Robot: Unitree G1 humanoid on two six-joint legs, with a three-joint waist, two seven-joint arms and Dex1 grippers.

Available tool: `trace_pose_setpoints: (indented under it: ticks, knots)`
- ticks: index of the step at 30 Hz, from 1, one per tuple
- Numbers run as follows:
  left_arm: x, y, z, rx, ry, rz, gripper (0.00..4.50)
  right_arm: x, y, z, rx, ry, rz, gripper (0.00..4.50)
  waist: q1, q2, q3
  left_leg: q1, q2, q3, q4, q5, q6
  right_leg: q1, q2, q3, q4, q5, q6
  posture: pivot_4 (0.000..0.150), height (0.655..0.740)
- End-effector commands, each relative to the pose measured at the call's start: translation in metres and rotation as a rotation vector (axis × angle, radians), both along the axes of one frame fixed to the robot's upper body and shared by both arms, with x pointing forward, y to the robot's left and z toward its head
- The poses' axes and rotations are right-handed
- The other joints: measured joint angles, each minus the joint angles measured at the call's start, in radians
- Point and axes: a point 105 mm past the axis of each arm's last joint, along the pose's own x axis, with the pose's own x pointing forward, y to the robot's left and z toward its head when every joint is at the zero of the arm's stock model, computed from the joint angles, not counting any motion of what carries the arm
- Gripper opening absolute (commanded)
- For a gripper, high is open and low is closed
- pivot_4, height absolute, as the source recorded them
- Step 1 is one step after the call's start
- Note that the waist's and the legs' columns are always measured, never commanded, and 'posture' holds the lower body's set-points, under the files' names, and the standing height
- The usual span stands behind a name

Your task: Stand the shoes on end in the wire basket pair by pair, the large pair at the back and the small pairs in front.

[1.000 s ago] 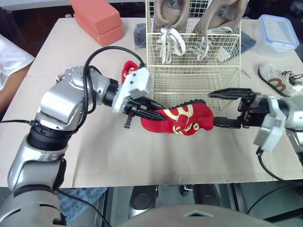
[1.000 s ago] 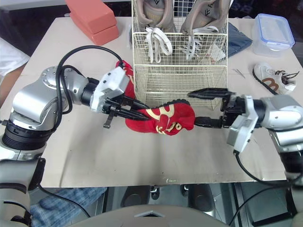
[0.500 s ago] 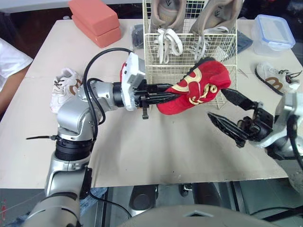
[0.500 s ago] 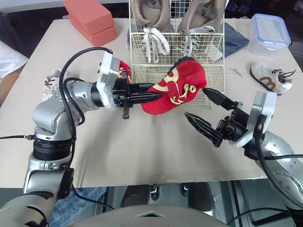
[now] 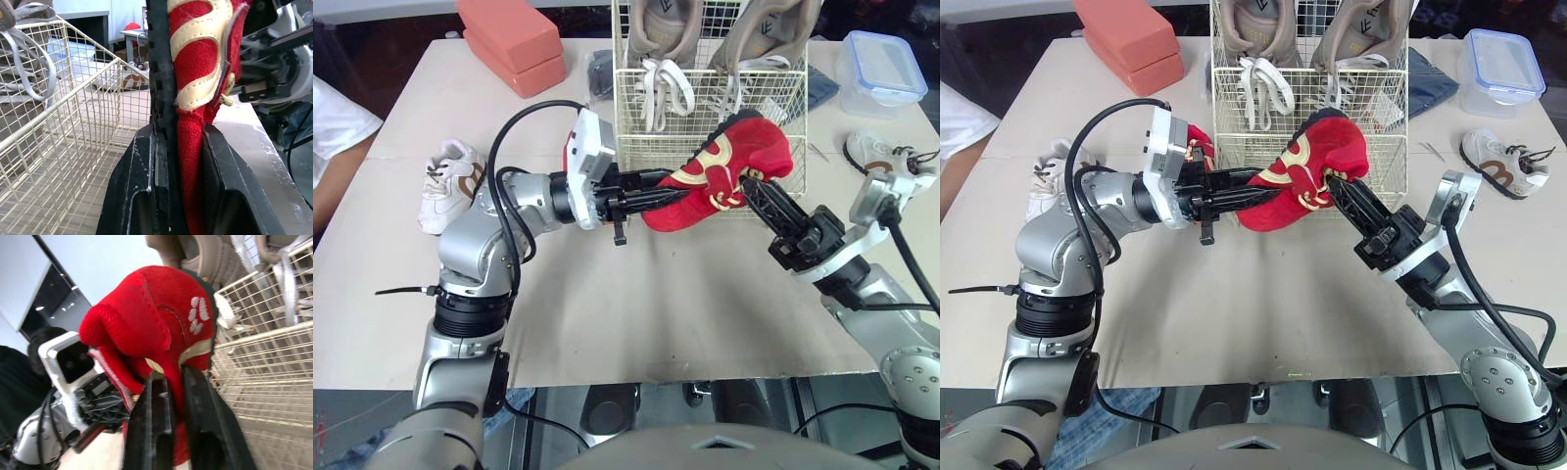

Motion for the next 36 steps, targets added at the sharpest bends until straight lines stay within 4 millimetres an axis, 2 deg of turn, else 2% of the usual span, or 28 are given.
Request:
trace_pose_setpoints:
  ticks: [1,3,5,9,10,17,20,25,29,36]
  knots:
    - [-0.01,-0.01,0.014,-0.025,-0.061,-0.039,0.51,-0.004,0.005,0.008,0.002,-0.027,0.02,0.1,0.0,0.0,0.0,0.0,0.0,0.0,0.0,0.0,0.0,0.0,0.0,0.0,0.0,0.0,0.0,0.15,0.686]
    - [-0.007,-0.01,0.014,-0.021,-0.07,-0.015,1.57,0.0,0.0,0.015,0.02,-0.043,-0.007,0.0,0.0,0.0,0.0,0.0,0.0,0.0,0.0,0.0,0.0,0.0,0.0,0.0,0.0,0.0,0.0,0.15,0.686]
    - [-0.007,-0.009,0.015,-0.025,-0.079,-0.012,2.28,0.001,-0.005,0.024,0.027,-0.079,-0.024,0.0,0.0,0.0,0.0,0.0,0.0,0.0,0.0,0.0,0.0,0.0,0.0,0.0,0.0,0.0,0.0,0.15,0.686]
    - [-0.003,-0.004,0.022,-0.055,-0.109,0.023,4.27,0.003,-0.015,0.045,0.057,-0.151,-0.06,0.0,0.0,0.0,0.0,0.0,0.0,0.0,0.0,0.0,0.0,0.0,0.0,0.0,0.0,0.0,0.0,0.15,0.686]
    - [-0.003,-0.002,0.024,-0.069,-0.115,0.028,4.4,0.004,-0.018,0.051,0.061,-0.172,-0.078,0.0,0.0,0.0,0.0,0.0,0.0,0.0,0.0,0.0,0.0,0.0,0.0,0.0,0.0,0.0,0.0,0.15,0.686]
    - [-0.003,0.011,0.032,-0.065,-0.135,0.086,4.4,0.028,-0.054,0.096,0.06,-0.327,-0.315,0.0,-0.001,0.0,0.0,0.0,0.0,0.0,-0.001,0.0,0.0,-0.001,0.0,0.0,0.0,0.0,0.0,0.15,0.686]
    - [-0.002,0.015,0.036,-0.061,-0.158,0.125,4.4,0.037,-0.066,0.102,0.039,-0.35,-0.395,0.0,-0.001,0.0,0.0,0.0,0.0,0.0,-0.001,0.0,0.0,-0.001,0.0,0.0,0.0,0.001,-0.002,0.15,0.686]
    - [-0.006,0.019,0.046,-0.077,-0.183,0.151,4.4,0.062,-0.078,0.089,-0.084,-0.305,-0.508,0.0,-0.002,0.0,0.0,-0.001,0.0,0.001,-0.002,0.001,-0.001,-0.001,0.0,0.0,-0.002,0.002,-0.003,0.15,0.686]
    - [-0.006,0.022,0.049,-0.076,-0.195,0.168,4.4,0.081,-0.078,0.061,-0.207,-0.19,-0.537,0.0,-0.002,0.0,0.0,0.0,0.0,0.001,-0.003,0.002,-0.003,-0.001,0.0,0.0,-0.003,0.002,-0.004,0.15,0.686]
    - [-0.004,0.024,0.048,-0.068,-0.205,0.187,4.4,0.099,-0.073,0.041,-0.252,-0.06,-0.533,0.0,-0.001,0.001,0.0,-0.001,0.0,0.001,-0.004,0.002,-0.003,-0.001,0.0,0.0,-0.004,0.002,-0.004,0.15,0.686]
